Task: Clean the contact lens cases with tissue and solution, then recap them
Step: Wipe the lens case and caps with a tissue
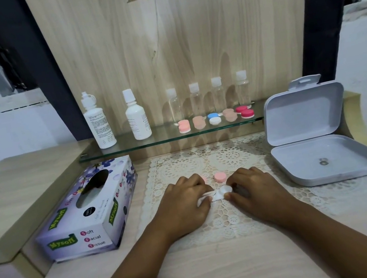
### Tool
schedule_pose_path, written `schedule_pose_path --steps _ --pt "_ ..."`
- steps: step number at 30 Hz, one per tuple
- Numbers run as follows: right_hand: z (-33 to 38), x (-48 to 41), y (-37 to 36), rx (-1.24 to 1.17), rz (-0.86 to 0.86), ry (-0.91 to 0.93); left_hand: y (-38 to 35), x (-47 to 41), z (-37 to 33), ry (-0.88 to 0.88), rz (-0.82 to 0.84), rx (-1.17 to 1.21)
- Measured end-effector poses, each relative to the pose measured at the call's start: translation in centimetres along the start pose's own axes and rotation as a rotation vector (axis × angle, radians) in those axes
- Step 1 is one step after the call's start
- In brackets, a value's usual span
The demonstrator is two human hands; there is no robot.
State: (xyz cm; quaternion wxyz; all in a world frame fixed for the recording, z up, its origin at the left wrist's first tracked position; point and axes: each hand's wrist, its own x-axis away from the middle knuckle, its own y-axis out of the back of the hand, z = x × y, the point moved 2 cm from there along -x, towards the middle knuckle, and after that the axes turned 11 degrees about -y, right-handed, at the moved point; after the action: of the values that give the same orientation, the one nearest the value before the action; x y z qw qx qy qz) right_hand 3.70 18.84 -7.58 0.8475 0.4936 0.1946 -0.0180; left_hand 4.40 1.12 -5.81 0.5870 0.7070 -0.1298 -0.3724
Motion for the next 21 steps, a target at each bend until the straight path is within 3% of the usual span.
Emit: schedule_pose_path --steps 5,12,21 --pt "0.03 0.04 0.10 -0.010 0.002 -0.005 0.07 -0.16 0.01 -0.026 -0.026 -0.038" --pt "0.00 0.02 -0.02 -0.010 -0.003 -0.015 -0.19 -0.36 0.01 -0.010 -0.014 0.128" --pt "0.24 0.13 0.28 0.004 -0.011 -0.008 0.30 -0.22 0.13 -0.064 -0.008 -0.135"
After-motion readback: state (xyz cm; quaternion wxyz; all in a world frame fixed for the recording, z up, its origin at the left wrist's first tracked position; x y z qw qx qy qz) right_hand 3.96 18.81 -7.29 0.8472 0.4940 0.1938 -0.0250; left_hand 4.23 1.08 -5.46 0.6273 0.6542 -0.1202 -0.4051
